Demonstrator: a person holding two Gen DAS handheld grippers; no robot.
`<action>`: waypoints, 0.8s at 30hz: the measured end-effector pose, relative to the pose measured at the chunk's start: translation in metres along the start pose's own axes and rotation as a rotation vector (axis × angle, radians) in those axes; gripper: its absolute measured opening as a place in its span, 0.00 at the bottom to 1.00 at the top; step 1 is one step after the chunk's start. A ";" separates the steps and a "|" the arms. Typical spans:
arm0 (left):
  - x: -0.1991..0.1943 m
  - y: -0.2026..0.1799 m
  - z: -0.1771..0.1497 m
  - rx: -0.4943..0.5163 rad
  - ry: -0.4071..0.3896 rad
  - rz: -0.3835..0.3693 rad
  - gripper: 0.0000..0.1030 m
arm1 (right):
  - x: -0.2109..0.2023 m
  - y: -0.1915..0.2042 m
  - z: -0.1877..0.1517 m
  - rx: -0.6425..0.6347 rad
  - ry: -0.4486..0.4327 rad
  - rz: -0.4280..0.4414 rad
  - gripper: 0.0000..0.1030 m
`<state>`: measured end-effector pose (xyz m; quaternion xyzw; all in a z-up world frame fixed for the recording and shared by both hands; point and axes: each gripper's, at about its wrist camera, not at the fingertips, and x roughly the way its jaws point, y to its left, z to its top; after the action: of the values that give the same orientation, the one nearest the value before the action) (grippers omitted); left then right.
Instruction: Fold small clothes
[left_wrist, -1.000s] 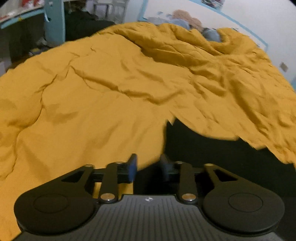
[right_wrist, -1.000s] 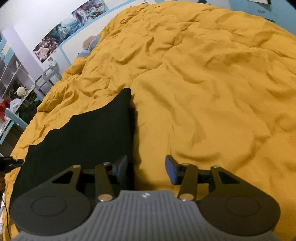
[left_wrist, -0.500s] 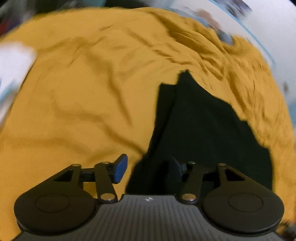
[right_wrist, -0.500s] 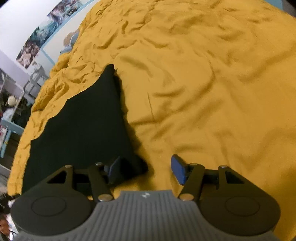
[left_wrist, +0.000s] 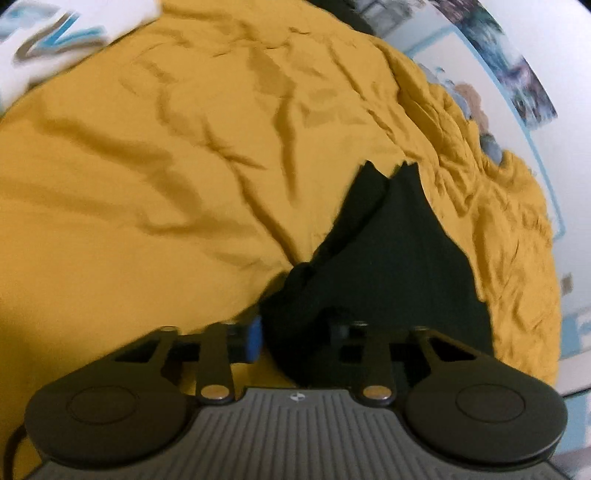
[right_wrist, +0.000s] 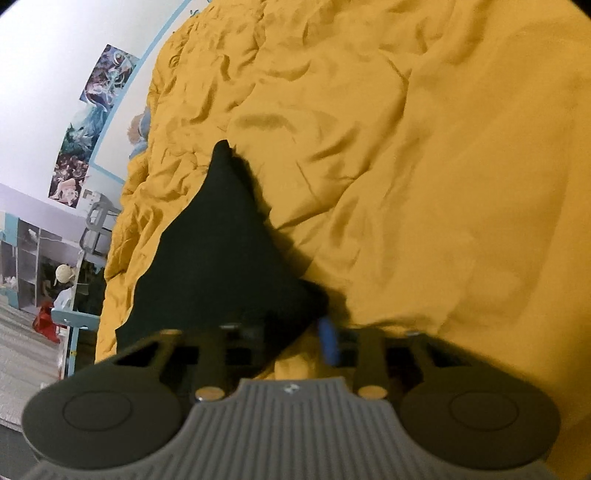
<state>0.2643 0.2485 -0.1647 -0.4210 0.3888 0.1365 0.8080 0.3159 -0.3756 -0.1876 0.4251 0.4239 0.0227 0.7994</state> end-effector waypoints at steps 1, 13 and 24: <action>0.001 -0.008 0.000 0.060 -0.005 0.016 0.15 | 0.000 0.003 0.001 -0.009 -0.005 0.000 0.01; -0.033 -0.076 -0.017 0.529 -0.064 0.204 0.10 | -0.037 0.089 0.001 -0.462 -0.075 -0.141 0.00; -0.121 -0.085 -0.059 0.775 0.013 0.209 0.10 | -0.148 0.093 -0.022 -0.564 -0.015 -0.141 0.00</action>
<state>0.2006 0.1635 -0.0462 -0.0440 0.4573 0.0583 0.8863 0.2361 -0.3597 -0.0312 0.1558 0.4235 0.0810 0.8887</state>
